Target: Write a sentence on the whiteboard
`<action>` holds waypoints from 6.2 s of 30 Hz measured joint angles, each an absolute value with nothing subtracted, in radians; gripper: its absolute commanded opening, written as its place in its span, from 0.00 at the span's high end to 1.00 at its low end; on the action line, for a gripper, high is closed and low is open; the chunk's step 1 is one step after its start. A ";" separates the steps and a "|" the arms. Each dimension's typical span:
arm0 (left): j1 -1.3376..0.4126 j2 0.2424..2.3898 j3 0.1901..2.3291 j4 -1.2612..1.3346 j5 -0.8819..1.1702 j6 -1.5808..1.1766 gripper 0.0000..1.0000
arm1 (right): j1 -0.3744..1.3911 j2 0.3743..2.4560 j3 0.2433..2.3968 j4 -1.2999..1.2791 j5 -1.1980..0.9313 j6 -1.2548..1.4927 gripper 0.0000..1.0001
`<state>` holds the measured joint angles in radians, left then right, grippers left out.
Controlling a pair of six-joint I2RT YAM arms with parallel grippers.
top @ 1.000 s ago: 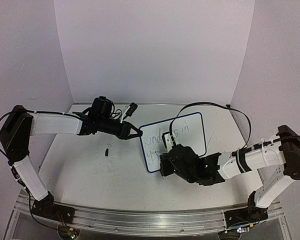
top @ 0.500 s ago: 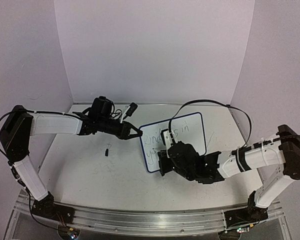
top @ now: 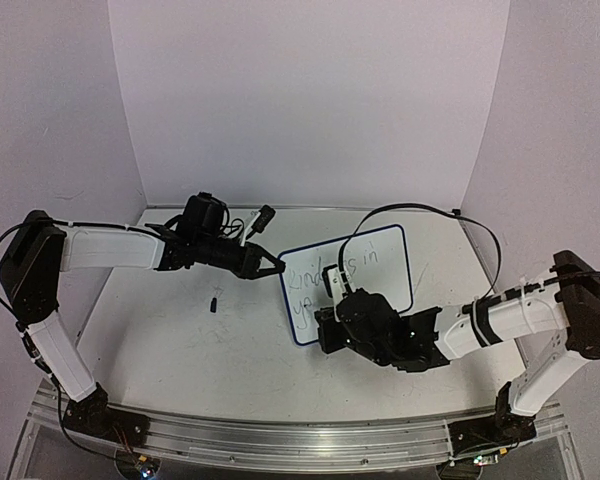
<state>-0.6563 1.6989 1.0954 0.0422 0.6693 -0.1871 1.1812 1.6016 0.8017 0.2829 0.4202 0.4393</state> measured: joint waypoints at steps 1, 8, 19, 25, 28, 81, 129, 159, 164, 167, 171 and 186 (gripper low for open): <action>-0.656 1.699 1.095 0.042 0.669 -0.187 1.00 | 1.181 1.602 0.802 0.283 0.420 0.441 1.00; -0.658 1.697 1.095 0.042 0.669 -0.186 1.00 | 1.179 1.539 0.760 0.286 0.418 0.442 1.00; -0.659 1.694 1.092 0.042 0.667 -0.183 1.00 | 1.161 1.511 0.735 0.316 0.410 0.417 1.00; -0.660 1.694 1.092 0.042 0.667 -0.183 1.00 | 1.161 1.519 0.735 0.323 0.419 0.408 1.00; -0.660 1.694 1.092 0.042 0.667 -0.183 1.00 | 1.161 1.531 0.741 0.324 0.428 0.408 1.00; -0.660 1.694 1.092 0.042 0.662 -0.183 1.00 | 1.167 1.563 0.763 0.267 0.472 0.437 1.00; -0.661 1.693 1.092 0.042 0.662 -0.183 1.00 | 1.133 1.489 0.732 0.276 0.452 0.459 1.00; -0.662 1.689 1.091 0.041 0.654 -0.183 1.00 | 1.134 1.534 0.746 0.291 0.445 0.435 1.00; -0.662 1.689 1.091 0.041 0.654 -0.183 1.00 | 1.136 1.533 0.739 0.284 0.443 0.456 1.00; -0.662 1.689 1.091 0.041 0.655 -0.183 1.00 | 1.143 1.533 0.728 0.274 0.441 0.471 1.00; -0.662 1.689 1.091 0.041 0.655 -0.183 1.00 | 1.150 1.533 0.718 0.259 0.439 0.490 1.00; -0.663 1.689 1.091 0.041 0.656 -0.183 1.00 | 1.153 1.540 0.765 0.238 0.475 0.470 1.00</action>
<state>-0.6627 1.6890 1.0908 0.0414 0.6556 -0.1828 1.1535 1.5404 0.7646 0.2380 0.4752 0.4696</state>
